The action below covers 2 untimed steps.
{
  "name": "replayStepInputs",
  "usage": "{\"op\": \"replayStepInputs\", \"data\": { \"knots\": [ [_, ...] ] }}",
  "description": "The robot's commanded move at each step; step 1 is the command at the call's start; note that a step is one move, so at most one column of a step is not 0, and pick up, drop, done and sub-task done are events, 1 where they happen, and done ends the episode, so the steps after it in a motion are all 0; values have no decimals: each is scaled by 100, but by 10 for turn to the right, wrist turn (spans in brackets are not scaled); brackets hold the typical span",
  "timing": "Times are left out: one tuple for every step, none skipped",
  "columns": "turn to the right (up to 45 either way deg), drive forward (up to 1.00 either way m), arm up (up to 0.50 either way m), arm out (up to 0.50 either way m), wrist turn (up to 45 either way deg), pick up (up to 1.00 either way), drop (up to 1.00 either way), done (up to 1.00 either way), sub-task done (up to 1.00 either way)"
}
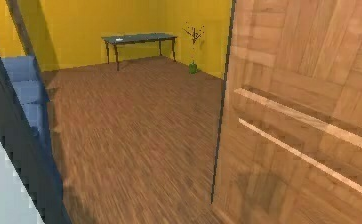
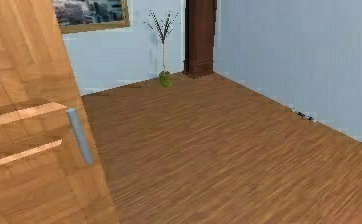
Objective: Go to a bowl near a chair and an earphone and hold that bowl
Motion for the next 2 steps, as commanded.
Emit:
{"op": "replayStepInputs", "data": {
  "knots": [
    [-30,0,0,0,0,0,0,0,0],
    [0,80,0,0,0,0,0,0,0]
  ]
}}
